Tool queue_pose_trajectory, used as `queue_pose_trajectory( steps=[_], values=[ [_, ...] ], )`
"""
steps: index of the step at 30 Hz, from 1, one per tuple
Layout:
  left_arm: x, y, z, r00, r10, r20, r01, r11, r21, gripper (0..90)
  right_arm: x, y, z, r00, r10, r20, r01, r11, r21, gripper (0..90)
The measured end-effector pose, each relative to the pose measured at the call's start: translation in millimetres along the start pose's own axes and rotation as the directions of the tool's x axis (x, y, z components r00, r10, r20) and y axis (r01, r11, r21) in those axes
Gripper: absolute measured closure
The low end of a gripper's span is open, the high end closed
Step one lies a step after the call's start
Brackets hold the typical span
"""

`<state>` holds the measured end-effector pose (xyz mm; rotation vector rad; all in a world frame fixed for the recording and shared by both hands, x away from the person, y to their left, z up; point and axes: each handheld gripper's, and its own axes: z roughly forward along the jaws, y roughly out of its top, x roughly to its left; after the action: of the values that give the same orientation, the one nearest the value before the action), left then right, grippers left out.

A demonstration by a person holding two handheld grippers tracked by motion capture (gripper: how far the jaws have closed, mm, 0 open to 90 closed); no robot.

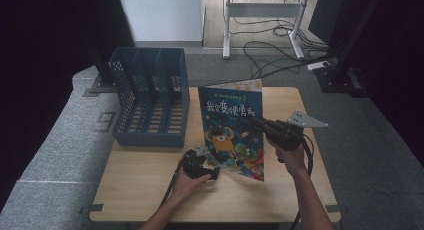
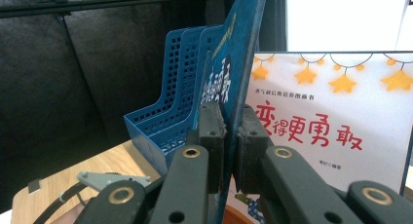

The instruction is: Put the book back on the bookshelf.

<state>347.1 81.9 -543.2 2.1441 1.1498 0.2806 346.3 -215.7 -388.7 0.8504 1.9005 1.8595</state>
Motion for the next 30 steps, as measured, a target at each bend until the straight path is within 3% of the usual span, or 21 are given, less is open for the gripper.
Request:
queue_pose_trajectory(
  steps=[16,23,25,26,30],
  values=[
    [1.0,0.1,-1.4,1.0,0.002,0.007,-0.002,0.9998,-0.017,10.3,0.6,-7.1,-15.2,0.9998,0.004,-0.022,-0.004,1.0,0.011,82.9],
    [0.0,3.9,-15.7,0.9998,0.016,0.014,-0.015,0.9962,-0.086,14.7,-0.7,-9.7,-21.2,0.9995,0.01,-0.03,-0.009,1.0,0.027,82.6],
    [-0.1,5.8,-20.9,0.9998,0.02,0.009,-0.019,0.9934,-0.113,15.3,-0.8,-10.6,-22.8,0.9995,0.009,-0.031,-0.009,1.0,0.029,82.4],
    [0.6,8.6,-27.7,0.9996,0.028,0.01,-0.026,0.9886,-0.148,16.0,-1.0,-11.6,-24.3,0.9994,0.008,-0.034,-0.007,1.0,0.029,82.3],
    [1.9,11.9,-34.8,0.9993,0.034,0.016,-0.031,0.9834,-0.179,19.3,0.0,-13.5,-27.1,0.9991,-0.017,-0.038,0.018,0.999,0.027,82.0]
  ],
)
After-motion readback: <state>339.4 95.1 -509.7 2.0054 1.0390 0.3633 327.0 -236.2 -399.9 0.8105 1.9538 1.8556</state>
